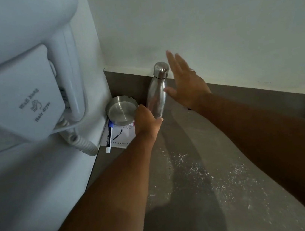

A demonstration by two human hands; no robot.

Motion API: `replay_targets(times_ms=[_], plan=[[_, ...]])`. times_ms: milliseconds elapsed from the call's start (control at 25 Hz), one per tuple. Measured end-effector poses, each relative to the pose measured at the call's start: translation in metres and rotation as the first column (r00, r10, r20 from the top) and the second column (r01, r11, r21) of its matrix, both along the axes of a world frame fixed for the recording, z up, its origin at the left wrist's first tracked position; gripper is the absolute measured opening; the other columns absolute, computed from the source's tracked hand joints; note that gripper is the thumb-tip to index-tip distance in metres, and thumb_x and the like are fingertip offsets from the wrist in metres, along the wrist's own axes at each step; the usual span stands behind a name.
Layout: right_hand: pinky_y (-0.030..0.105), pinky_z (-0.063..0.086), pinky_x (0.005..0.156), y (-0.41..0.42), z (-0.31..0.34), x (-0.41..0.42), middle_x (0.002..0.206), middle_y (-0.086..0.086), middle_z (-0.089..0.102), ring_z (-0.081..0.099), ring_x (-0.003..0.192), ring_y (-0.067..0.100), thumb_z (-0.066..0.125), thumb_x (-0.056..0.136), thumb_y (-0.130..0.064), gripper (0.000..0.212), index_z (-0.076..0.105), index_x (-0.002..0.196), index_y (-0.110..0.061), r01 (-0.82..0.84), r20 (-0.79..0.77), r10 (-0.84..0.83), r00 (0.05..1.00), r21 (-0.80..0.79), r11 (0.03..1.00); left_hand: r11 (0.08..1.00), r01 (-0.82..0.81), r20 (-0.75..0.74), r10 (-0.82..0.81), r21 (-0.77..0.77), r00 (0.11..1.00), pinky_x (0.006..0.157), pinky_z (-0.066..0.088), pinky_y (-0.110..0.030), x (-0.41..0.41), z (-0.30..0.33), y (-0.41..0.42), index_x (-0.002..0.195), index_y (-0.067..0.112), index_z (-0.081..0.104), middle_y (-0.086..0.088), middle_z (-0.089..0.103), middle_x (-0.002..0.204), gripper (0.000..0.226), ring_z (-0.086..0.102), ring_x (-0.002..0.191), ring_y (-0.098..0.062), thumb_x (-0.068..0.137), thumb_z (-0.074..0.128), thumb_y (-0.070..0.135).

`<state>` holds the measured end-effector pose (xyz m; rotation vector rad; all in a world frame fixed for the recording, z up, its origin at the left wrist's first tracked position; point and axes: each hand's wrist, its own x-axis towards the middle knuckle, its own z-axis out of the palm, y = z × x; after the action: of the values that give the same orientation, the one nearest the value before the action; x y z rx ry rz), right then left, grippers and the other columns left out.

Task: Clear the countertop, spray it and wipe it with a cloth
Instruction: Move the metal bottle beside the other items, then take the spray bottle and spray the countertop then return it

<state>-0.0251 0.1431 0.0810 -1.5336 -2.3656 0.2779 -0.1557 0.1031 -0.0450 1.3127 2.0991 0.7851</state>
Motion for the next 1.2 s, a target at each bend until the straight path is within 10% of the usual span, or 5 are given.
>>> replay_targets(times_ms=[480,760,960,1200], plan=[[0.045,0.041,0.105,-0.190,-0.114,0.147,0.158,0.005,0.025,0.042,0.135,0.029,0.065,0.088,-0.035,0.089,0.003,0.152,-0.030,0.349,0.005,-0.368,0.930,-0.328,0.878,0.944,0.280,-0.215,-0.315,-0.176,0.924,0.112,0.033,-0.039,0.040,-0.028,-0.130,0.146,0.005,0.037,-0.018,0.050,0.142,0.068,0.044,0.133,-0.032,0.090,0.065,0.032],[0.042,0.040,0.104,-0.243,-0.122,0.338,0.150,0.004,0.039,0.044,0.133,0.028,0.063,0.089,-0.035,0.077,0.018,0.151,-0.027,0.623,0.008,-0.656,0.755,-0.319,0.714,0.828,0.560,-0.243,-0.548,-0.024,0.800,0.108,0.041,-0.041,0.224,0.004,-0.095,0.148,0.013,0.037,-0.012,0.048,0.146,0.068,0.045,0.134,-0.030,0.090,0.064,0.037],[0.044,0.043,0.102,-0.249,-0.147,0.421,0.145,0.004,0.041,0.042,0.132,0.029,0.059,0.087,-0.040,0.068,0.028,0.145,-0.024,0.590,0.080,-0.595,0.800,-0.287,0.755,0.716,0.698,-0.330,-0.658,0.006,0.678,0.102,0.044,-0.043,0.372,0.023,-0.060,0.147,0.018,0.037,-0.007,0.051,0.144,0.067,0.049,0.130,-0.030,0.090,0.063,0.041],[0.043,-0.004,0.119,-0.272,-0.192,0.429,0.163,0.010,0.004,0.000,0.150,0.031,0.042,0.091,-0.053,0.078,0.012,0.155,-0.020,0.501,0.189,-0.465,0.865,-0.358,0.788,0.543,0.838,-0.341,-0.780,0.044,0.524,0.107,0.043,-0.043,0.474,0.026,-0.031,0.147,0.015,0.039,-0.010,0.049,0.147,0.064,0.048,0.132,-0.030,0.091,0.061,0.038]])
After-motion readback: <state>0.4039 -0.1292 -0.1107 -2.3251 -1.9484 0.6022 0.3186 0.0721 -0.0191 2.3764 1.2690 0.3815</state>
